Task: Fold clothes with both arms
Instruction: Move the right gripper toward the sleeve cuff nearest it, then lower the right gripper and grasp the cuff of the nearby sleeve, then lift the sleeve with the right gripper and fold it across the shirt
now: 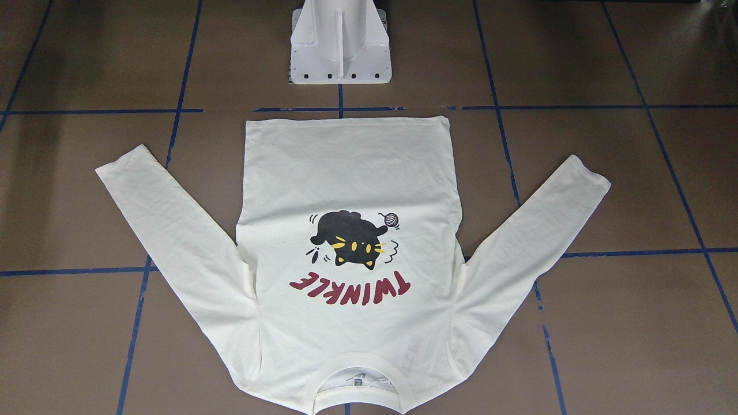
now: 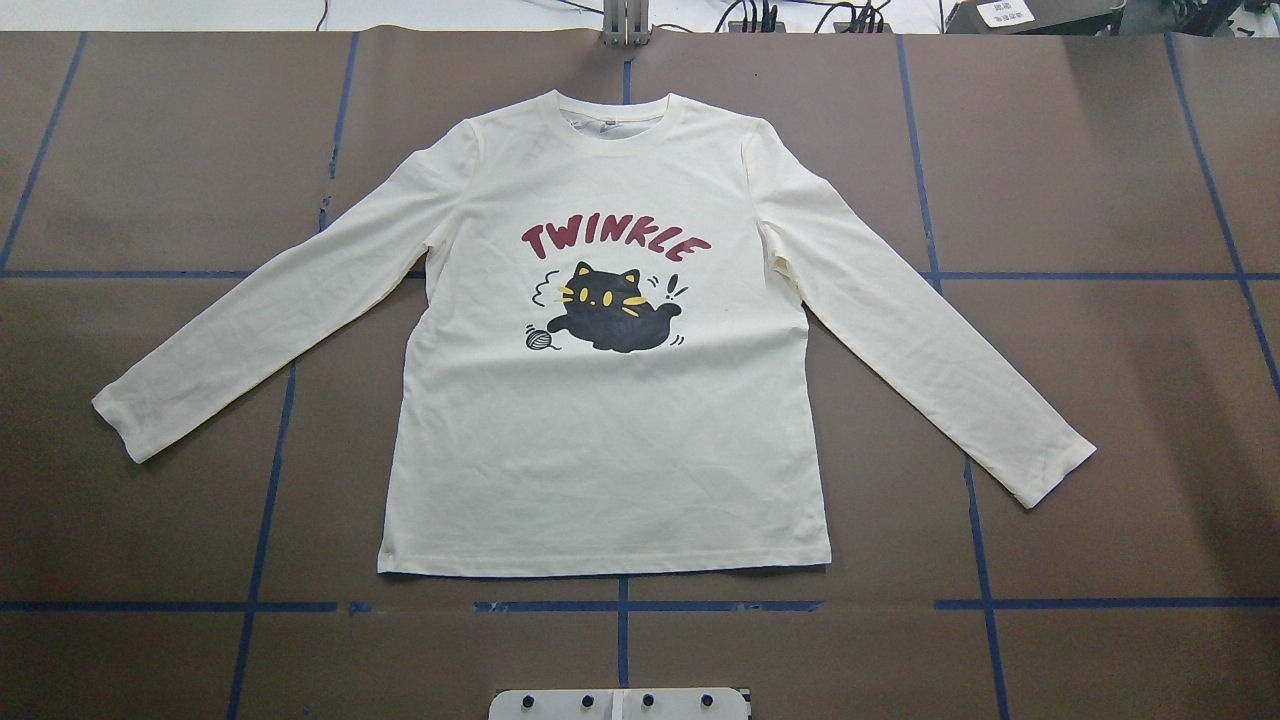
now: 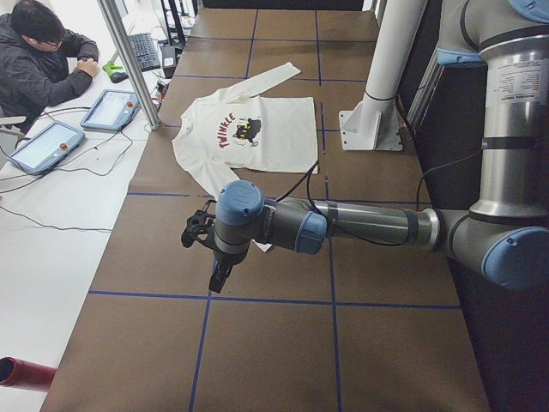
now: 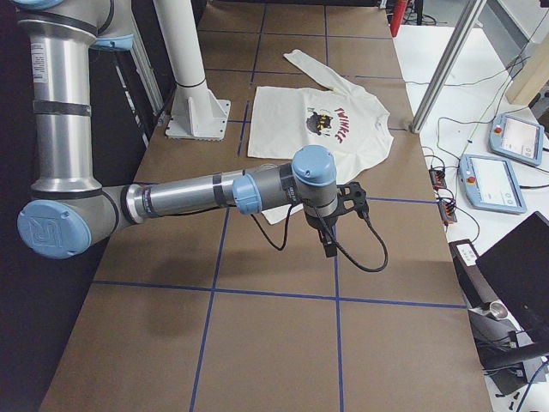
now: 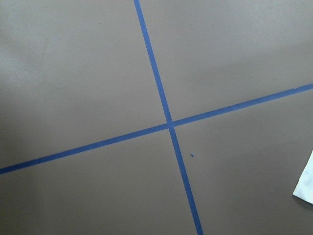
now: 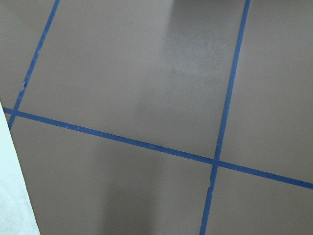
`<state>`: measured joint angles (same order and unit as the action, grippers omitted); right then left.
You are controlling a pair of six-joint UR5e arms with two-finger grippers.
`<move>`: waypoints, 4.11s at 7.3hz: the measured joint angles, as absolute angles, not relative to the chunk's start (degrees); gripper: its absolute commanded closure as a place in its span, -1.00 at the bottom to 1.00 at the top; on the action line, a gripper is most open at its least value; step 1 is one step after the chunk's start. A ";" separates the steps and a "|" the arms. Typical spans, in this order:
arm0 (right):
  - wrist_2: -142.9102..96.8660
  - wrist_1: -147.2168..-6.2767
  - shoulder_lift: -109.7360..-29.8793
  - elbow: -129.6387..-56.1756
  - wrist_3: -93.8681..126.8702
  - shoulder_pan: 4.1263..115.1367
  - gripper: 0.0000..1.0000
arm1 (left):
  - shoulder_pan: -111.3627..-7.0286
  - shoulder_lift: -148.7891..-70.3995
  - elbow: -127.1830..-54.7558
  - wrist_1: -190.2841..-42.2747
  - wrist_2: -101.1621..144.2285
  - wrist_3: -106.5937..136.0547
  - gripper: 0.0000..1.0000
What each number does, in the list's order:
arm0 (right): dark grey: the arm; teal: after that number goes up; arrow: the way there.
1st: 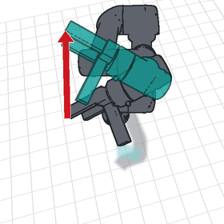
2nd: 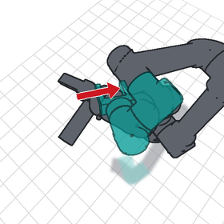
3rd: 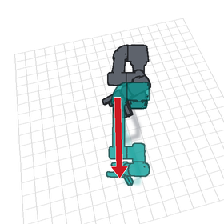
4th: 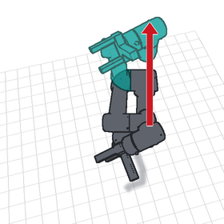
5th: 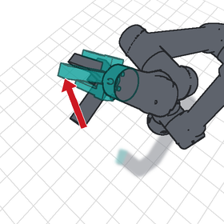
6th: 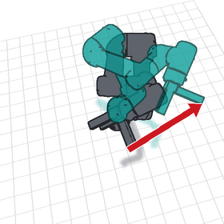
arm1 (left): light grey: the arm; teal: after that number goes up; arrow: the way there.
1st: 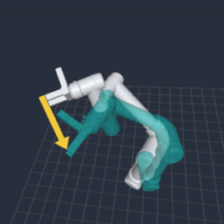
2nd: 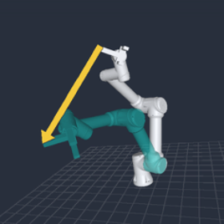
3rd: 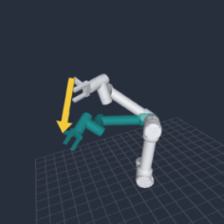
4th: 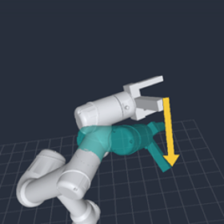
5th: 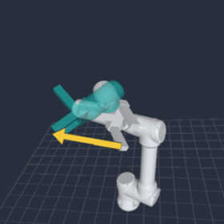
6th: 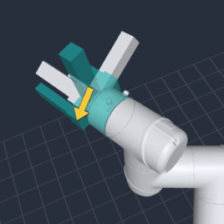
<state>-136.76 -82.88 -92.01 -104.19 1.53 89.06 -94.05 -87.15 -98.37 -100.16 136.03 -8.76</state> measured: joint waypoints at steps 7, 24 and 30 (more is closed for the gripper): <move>-117.30 -35.25 -109.26 -105.73 61.18 53.96 -0.27 | -94.13 -87.63 -99.14 -100.63 136.06 -8.70 -1.00; -99.61 -34.26 -107.36 -104.06 73.04 35.57 1.00 | -94.13 -87.54 -99.30 -101.34 135.95 -8.88 -1.00; -109.87 -71.36 -81.44 -112.59 68.39 49.08 1.00 | -94.21 -87.40 -99.41 -101.34 135.88 -8.80 -1.00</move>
